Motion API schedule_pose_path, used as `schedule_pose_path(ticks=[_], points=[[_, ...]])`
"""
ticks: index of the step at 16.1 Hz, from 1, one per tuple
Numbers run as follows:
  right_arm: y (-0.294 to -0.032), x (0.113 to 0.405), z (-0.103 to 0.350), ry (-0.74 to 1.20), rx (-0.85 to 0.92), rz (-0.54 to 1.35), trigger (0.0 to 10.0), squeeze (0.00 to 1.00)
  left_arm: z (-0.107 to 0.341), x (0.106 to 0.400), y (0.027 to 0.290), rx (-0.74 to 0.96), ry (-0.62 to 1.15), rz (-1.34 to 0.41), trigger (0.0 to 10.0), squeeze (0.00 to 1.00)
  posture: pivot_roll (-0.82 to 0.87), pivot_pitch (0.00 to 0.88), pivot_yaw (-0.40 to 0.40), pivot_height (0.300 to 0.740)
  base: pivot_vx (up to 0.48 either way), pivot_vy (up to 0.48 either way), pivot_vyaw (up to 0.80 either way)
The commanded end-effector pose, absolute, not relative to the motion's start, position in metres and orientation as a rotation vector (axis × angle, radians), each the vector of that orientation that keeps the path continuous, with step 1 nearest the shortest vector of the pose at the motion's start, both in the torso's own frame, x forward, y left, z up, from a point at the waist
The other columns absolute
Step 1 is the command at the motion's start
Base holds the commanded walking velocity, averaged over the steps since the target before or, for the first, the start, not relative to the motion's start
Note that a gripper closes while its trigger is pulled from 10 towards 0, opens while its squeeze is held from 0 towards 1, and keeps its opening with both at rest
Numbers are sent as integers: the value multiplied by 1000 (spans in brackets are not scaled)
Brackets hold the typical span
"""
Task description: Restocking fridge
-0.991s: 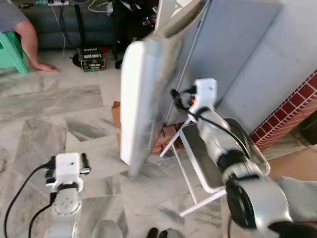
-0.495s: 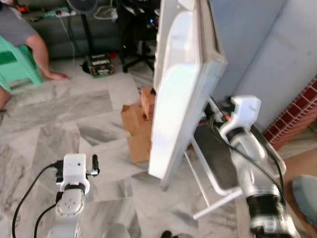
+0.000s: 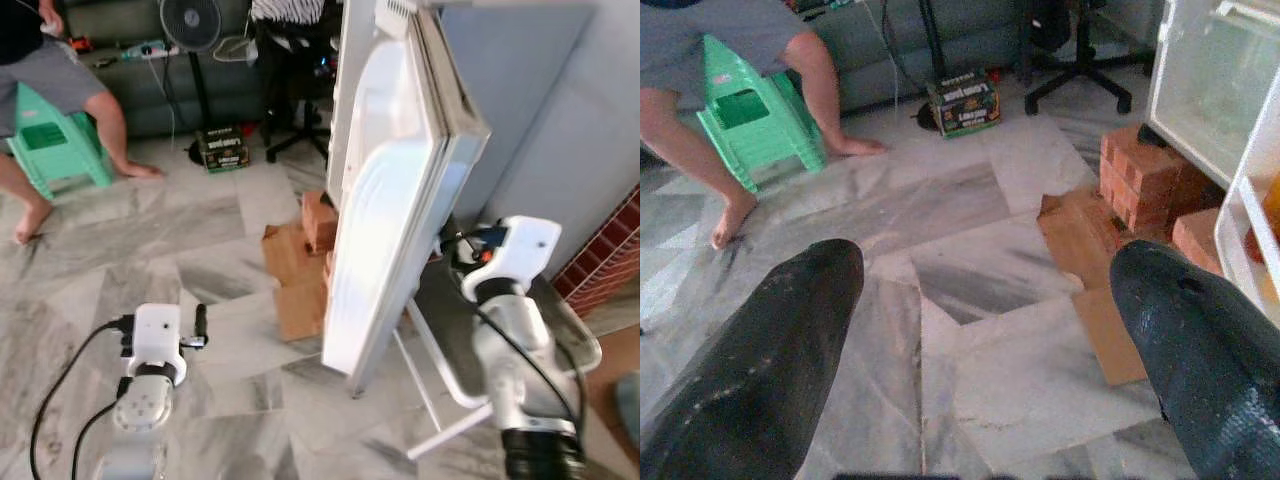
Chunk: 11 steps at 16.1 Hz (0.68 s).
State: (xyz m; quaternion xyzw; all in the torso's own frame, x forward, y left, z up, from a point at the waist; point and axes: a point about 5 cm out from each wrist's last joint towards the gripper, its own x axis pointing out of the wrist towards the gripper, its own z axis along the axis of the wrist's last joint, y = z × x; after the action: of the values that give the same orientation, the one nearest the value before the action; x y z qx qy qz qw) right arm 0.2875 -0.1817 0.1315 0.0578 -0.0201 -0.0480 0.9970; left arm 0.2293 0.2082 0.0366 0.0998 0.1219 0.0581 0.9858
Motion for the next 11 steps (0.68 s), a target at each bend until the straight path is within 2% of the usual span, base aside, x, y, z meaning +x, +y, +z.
schedule_pose_path(ticks=[1, 7, 11], points=[[-183, 291, 144, -75, 86, -123, 10000, 0, 35, 226, 208, 182, 257, 135, 10000, 0, 102, 12, -24, 740, 480, 0, 0], [-190, 297, 140, -50, 65, -217, 10000, 0, 32, 223, 207, 173, 265, 142, 10000, 0, 115, 18, -28, 740, 431, 0, -767], [-184, 302, 139, -39, 52, -185, 10000, 0, 31, 224, 206, 186, 270, 165, 10000, 0, 124, 20, -46, 740, 0, 0, 0]])
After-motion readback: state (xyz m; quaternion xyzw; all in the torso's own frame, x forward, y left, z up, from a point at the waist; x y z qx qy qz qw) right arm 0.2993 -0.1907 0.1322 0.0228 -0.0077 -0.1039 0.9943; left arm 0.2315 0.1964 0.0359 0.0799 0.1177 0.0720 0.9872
